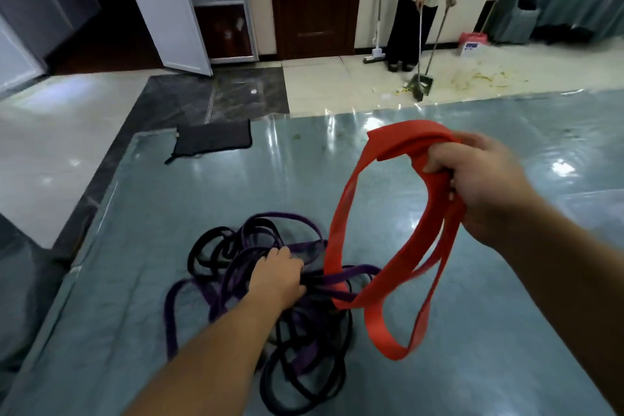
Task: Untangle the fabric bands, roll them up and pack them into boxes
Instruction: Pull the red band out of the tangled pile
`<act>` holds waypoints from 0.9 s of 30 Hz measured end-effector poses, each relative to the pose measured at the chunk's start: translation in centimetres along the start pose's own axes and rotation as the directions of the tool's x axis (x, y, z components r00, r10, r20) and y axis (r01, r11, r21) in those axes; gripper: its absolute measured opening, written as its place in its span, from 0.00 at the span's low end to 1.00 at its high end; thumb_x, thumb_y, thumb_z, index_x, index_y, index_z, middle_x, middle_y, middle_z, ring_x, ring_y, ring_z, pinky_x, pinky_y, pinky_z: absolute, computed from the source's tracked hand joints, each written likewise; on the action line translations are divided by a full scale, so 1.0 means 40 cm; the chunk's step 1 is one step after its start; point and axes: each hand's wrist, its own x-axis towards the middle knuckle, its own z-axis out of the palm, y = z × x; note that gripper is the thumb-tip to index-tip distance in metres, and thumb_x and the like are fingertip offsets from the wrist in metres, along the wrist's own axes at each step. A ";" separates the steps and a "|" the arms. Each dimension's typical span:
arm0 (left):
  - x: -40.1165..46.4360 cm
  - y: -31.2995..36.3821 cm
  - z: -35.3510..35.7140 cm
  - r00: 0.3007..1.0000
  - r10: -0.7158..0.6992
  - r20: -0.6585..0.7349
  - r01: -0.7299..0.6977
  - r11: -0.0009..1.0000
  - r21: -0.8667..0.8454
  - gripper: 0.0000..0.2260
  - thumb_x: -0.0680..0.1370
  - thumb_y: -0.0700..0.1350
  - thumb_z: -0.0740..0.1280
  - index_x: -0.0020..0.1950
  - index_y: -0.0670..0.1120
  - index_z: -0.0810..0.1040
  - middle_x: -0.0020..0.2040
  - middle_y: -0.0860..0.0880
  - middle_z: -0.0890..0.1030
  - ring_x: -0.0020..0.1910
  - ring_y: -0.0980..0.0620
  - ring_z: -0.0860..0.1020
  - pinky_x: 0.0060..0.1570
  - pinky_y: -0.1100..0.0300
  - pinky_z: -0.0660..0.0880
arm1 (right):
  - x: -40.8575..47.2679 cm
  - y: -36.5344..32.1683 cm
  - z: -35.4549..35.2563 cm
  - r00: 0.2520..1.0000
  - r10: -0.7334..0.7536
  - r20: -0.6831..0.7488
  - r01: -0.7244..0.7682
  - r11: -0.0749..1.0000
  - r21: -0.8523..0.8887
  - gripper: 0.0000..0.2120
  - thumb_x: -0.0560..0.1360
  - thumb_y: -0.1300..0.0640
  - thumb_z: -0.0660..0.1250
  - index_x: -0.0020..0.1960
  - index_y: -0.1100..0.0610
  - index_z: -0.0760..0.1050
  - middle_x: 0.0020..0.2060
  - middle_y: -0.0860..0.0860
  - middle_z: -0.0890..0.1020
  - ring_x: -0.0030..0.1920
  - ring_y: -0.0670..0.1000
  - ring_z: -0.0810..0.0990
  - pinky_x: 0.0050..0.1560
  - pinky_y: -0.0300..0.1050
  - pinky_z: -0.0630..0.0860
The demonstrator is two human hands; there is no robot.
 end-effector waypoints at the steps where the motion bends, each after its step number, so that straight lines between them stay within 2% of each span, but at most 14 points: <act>1: -0.002 -0.007 -0.003 1.000 0.023 0.002 -0.023 1.000 0.008 0.19 0.79 0.57 0.67 0.67 0.51 0.75 0.66 0.46 0.71 0.68 0.43 0.68 0.66 0.47 0.69 | 0.003 0.004 -0.003 1.000 0.003 -0.004 -0.003 1.000 -0.015 0.06 0.71 0.71 0.64 0.44 0.64 0.78 0.26 0.50 0.72 0.26 0.48 0.69 0.30 0.44 0.64; 3: -0.006 -0.023 -0.009 0.995 0.094 -0.025 -0.092 0.994 0.066 0.16 0.82 0.56 0.65 0.67 0.50 0.75 0.66 0.47 0.73 0.68 0.44 0.68 0.65 0.49 0.69 | 0.010 0.014 -0.012 1.000 0.004 -0.022 -0.005 0.999 -0.042 0.05 0.71 0.70 0.65 0.44 0.65 0.78 0.24 0.48 0.72 0.25 0.46 0.68 0.29 0.44 0.65; 6: -0.024 -0.053 -0.024 0.990 0.118 -0.072 -0.113 0.991 0.065 0.13 0.83 0.54 0.63 0.64 0.50 0.75 0.62 0.47 0.78 0.66 0.45 0.71 0.63 0.49 0.71 | 0.014 0.025 -0.020 0.999 0.005 -0.046 -0.010 0.994 -0.108 0.08 0.71 0.69 0.66 0.49 0.65 0.80 0.34 0.56 0.76 0.29 0.48 0.71 0.32 0.43 0.68; 8: -0.035 -0.079 -0.044 0.990 0.068 -0.126 -0.074 0.996 -0.043 0.12 0.82 0.55 0.62 0.62 0.51 0.75 0.60 0.45 0.80 0.64 0.43 0.74 0.61 0.49 0.73 | 0.015 0.035 -0.022 0.998 0.017 -0.053 -0.025 0.987 -0.158 0.08 0.72 0.67 0.67 0.48 0.59 0.80 0.39 0.59 0.77 0.34 0.52 0.73 0.37 0.46 0.71; 10: -0.048 -0.107 -0.074 0.985 0.015 -0.174 -0.043 0.986 -0.159 0.12 0.83 0.55 0.63 0.62 0.51 0.75 0.59 0.45 0.80 0.61 0.43 0.77 0.61 0.49 0.74 | 0.018 0.044 -0.023 0.998 0.018 -0.065 -0.030 0.979 -0.199 0.06 0.72 0.66 0.68 0.45 0.57 0.79 0.38 0.58 0.77 0.36 0.54 0.74 0.40 0.49 0.72; 13: -0.074 -0.148 -0.115 0.975 -0.041 -0.218 -0.036 0.941 -0.335 0.10 0.82 0.53 0.64 0.61 0.50 0.76 0.58 0.46 0.81 0.59 0.43 0.78 0.59 0.49 0.75 | 0.026 0.059 -0.024 0.995 0.025 -0.094 -0.050 0.963 -0.264 0.04 0.72 0.64 0.68 0.45 0.56 0.78 0.36 0.57 0.78 0.35 0.54 0.76 0.37 0.48 0.73; 15: -0.100 -0.170 -0.137 0.968 -0.070 -0.242 -0.042 0.901 -0.431 0.07 0.83 0.51 0.65 0.59 0.50 0.76 0.55 0.48 0.81 0.56 0.46 0.78 0.58 0.51 0.74 | 0.031 0.074 -0.025 0.988 0.040 -0.148 -0.084 0.947 -0.309 0.03 0.70 0.61 0.68 0.43 0.55 0.78 0.36 0.58 0.81 0.36 0.56 0.79 0.39 0.52 0.78; 18: -0.137 -0.194 -0.155 0.964 -0.105 -0.244 -0.048 0.834 -0.550 0.01 0.82 0.49 0.66 0.52 0.53 0.75 0.49 0.54 0.80 0.48 0.53 0.77 0.50 0.56 0.73 | 0.041 0.098 -0.025 0.977 0.070 -0.203 -0.142 0.920 -0.366 0.09 0.66 0.55 0.68 0.43 0.57 0.81 0.35 0.58 0.83 0.39 0.61 0.83 0.45 0.61 0.82; 20: -0.158 -0.208 -0.156 0.972 -0.146 -0.186 -0.024 0.720 -0.693 0.03 0.80 0.47 0.66 0.47 0.52 0.75 0.41 0.55 0.80 0.38 0.55 0.77 0.41 0.58 0.73 | 0.043 0.110 -0.018 0.975 0.062 -0.213 -0.144 0.907 -0.395 0.07 0.68 0.55 0.69 0.42 0.58 0.81 0.35 0.58 0.83 0.39 0.62 0.83 0.44 0.58 0.80; 22: -0.180 -0.211 -0.168 0.968 -0.216 -0.127 -0.007 0.483 -0.876 0.07 0.79 0.46 0.64 0.42 0.47 0.73 0.32 0.52 0.74 0.31 0.53 0.71 0.34 0.57 0.68 | 0.046 0.121 -0.013 0.975 0.034 -0.220 -0.132 0.883 -0.449 0.05 0.71 0.55 0.69 0.41 0.57 0.80 0.36 0.58 0.83 0.39 0.61 0.83 0.45 0.56 0.80; 24: -0.199 -0.214 -0.187 0.955 -0.279 -0.098 -0.017 0.278 -0.960 0.07 0.78 0.44 0.61 0.40 0.47 0.73 0.32 0.50 0.70 0.31 0.52 0.67 0.32 0.57 0.64 | 0.045 0.134 -0.016 0.971 0.037 -0.235 -0.151 0.857 -0.492 0.07 0.72 0.54 0.68 0.41 0.58 0.79 0.37 0.59 0.83 0.40 0.62 0.83 0.46 0.57 0.80; 25: -0.209 -0.214 -0.200 0.952 -0.295 -0.084 -0.018 0.220 -0.975 0.08 0.78 0.41 0.60 0.40 0.46 0.73 0.32 0.49 0.69 0.31 0.52 0.67 0.31 0.58 0.63 | 0.044 0.142 -0.021 0.967 0.049 -0.248 -0.174 0.843 -0.510 0.08 0.72 0.53 0.68 0.41 0.59 0.79 0.37 0.59 0.83 0.40 0.63 0.82 0.46 0.57 0.81; 27: -0.228 -0.218 -0.222 0.950 -0.304 -0.064 -0.005 0.191 -0.982 0.09 0.77 0.36 0.57 0.40 0.45 0.72 0.34 0.46 0.69 0.31 0.53 0.66 0.29 0.59 0.62 | 0.043 0.159 -0.030 0.958 0.072 -0.279 -0.219 0.811 -0.543 0.10 0.72 0.52 0.68 0.41 0.60 0.79 0.39 0.60 0.83 0.43 0.64 0.82 0.49 0.58 0.81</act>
